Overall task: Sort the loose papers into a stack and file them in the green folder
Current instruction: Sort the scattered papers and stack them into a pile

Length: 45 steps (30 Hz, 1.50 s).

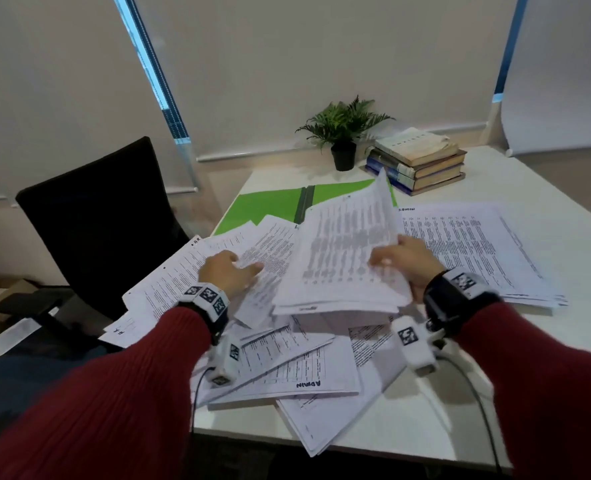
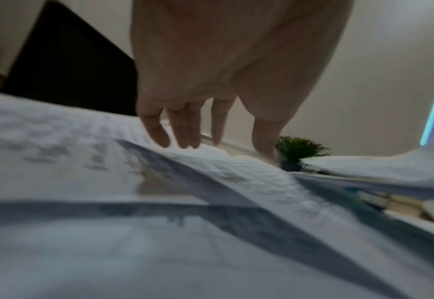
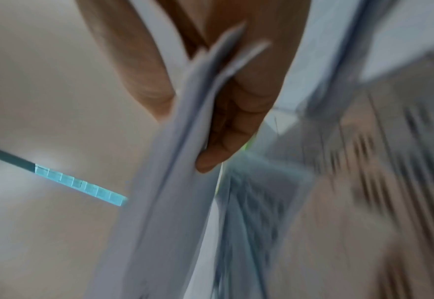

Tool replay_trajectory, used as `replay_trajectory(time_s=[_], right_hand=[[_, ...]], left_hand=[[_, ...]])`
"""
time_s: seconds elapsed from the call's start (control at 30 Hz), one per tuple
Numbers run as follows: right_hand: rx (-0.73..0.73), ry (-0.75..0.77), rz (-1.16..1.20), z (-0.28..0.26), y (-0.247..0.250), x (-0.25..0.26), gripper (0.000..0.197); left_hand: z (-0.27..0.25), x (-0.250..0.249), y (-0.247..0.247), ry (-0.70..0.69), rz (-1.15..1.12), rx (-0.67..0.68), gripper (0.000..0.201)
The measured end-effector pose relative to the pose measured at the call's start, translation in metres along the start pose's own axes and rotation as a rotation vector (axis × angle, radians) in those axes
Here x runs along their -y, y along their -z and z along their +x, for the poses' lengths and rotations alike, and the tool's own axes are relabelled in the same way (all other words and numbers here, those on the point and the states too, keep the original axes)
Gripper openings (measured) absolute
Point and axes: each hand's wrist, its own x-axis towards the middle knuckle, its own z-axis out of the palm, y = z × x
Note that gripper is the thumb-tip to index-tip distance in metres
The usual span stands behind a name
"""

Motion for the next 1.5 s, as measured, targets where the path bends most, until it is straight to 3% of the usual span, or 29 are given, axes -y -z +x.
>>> replay_trajectory(time_s=[0.1, 0.23, 0.37, 0.43, 0.57, 0.67, 0.7, 0.8, 0.87, 0.93, 1.0, 1.03, 1.07, 1.13, 1.2, 1.3, 1.37, 1.43, 1.5], right_hand=[[-0.063, -0.038, -0.081, 0.018, 0.056, 0.011, 0.037], [-0.093, -0.112, -0.253, 0.026, 0.118, 0.02, 0.04], [-0.238, -0.134, -0.392, 0.021, 0.151, 0.009, 0.085], [-0.265, -0.135, -0.484, 0.027, 0.159, -0.002, 0.1], [-0.298, -0.174, -0.619, 0.036, 0.166, -0.016, 0.101], [-0.368, -0.23, -0.818, 0.034, 0.157, -0.011, 0.098], [-0.403, -0.227, -0.924, 0.033, 0.152, -0.01, 0.095], [-0.384, -0.02, -1.037, 0.025, 0.117, -0.001, 0.08], [-0.268, 0.119, -0.874, 0.015, 0.082, 0.003, 0.068], [-0.069, 0.098, -0.583, 0.002, 0.041, 0.006, 0.072], [0.116, -0.056, -0.164, -0.009, -0.001, 0.007, 0.084], [0.188, -0.141, 0.026, -0.012, -0.02, 0.006, 0.082], [0.229, -0.188, 0.175, -0.013, -0.035, 0.003, 0.068], [0.2, -0.191, 0.318, -0.008, -0.059, -0.009, 0.053], [0.09, -0.146, 0.294, -0.003, -0.074, -0.018, 0.044], [-0.036, -0.049, 0.08, 0.0, -0.078, -0.026, 0.037], [-0.03, -0.034, -0.014, -0.001, -0.077, -0.024, 0.022], [0.0, -0.041, -0.039, -0.005, -0.078, -0.018, 0.017], [0.031, -0.03, -0.031, -0.008, -0.077, -0.016, 0.026]], left_hand=[[0.024, 0.028, 0.004, 0.107, 0.3, 0.036, 0.141], [0.021, 0.029, 0.011, 0.109, 0.426, 0.116, 0.126], [0.032, 0.035, 0.01, 0.191, 0.536, 0.093, 0.164], [0.039, 0.038, 0.011, 0.152, 0.532, 0.1, 0.166], [0.018, 0.027, 0.024, 0.068, 0.354, 0.181, 0.115], [0.019, 0.03, 0.026, 0.086, 0.152, 0.128, 0.095], [0.019, 0.03, 0.026, 0.066, 0.07, 0.102, 0.078], [0.011, 0.022, 0.022, 0.031, -0.246, 0.054, 0.028], [-0.005, 0.013, 0.018, 0.026, -0.481, 0.046, 0.019], [-0.018, 0.008, 0.01, 0.023, -0.625, 0.042, 0.021], [-0.032, 0.002, 0.002, 0.03, -0.707, 0.07, 0.022], [-0.04, 0.0, -0.001, 0.027, -0.732, 0.094, 0.022], [-0.048, -0.004, -0.004, 0.017, -0.737, 0.133, 0.021], [-0.055, -0.005, -0.008, -0.041, -0.666, 0.21, 0.02], [-0.058, -0.007, -0.001, -0.132, -0.527, 0.26, 0.02], [-0.038, 0.004, 0.025, -0.281, -0.072, 0.154, 0.044], [-0.013, 0.014, 0.045, -0.317, 0.221, 0.038, 0.033], [0.011, 0.025, 0.061, -0.344, 0.591, 0.011, 0.015], [0.033, 0.032, 0.065, -0.39, 0.936, 0.077, 0.056]])
